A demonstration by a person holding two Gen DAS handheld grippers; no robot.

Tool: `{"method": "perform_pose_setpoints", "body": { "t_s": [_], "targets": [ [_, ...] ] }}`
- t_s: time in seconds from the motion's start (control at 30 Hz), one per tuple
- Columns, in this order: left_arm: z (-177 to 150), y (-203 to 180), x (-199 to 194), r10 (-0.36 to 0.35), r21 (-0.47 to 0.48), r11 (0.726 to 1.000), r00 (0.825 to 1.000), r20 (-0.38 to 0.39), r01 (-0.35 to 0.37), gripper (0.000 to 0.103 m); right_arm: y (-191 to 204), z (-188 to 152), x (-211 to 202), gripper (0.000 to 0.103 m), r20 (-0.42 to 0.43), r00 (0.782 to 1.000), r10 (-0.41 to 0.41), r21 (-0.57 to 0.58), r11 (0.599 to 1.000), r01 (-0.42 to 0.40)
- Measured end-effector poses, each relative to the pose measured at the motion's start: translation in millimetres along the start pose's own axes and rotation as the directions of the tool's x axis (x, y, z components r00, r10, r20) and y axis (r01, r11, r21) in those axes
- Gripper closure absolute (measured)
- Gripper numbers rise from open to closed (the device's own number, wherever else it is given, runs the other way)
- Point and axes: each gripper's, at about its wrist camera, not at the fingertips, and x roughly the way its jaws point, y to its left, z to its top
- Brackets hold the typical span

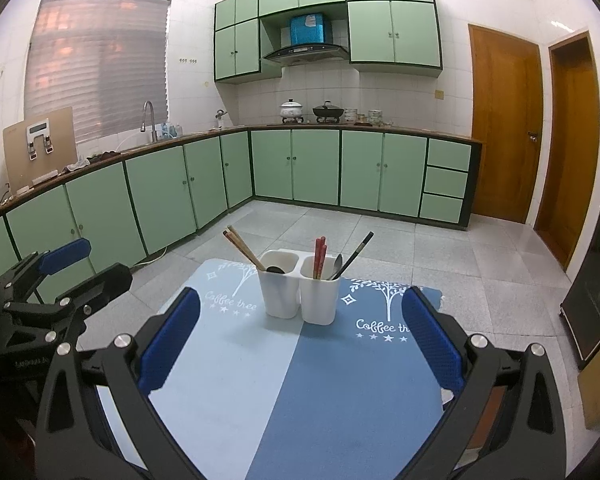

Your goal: Organize utensils

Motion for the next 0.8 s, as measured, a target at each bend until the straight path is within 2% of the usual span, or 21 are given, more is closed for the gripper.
{"method": "perform_pose_setpoints", "body": {
  "t_s": [0.8],
  "targets": [
    [-3.9,1.2,1.1,0.0,-0.005,1.0,1.0,-0.005,0.0,0.006,1.1,-2.5,1.2,0.005,-0.007,1.0,0.0,-0.01,1.0,0.0]
  ]
}}
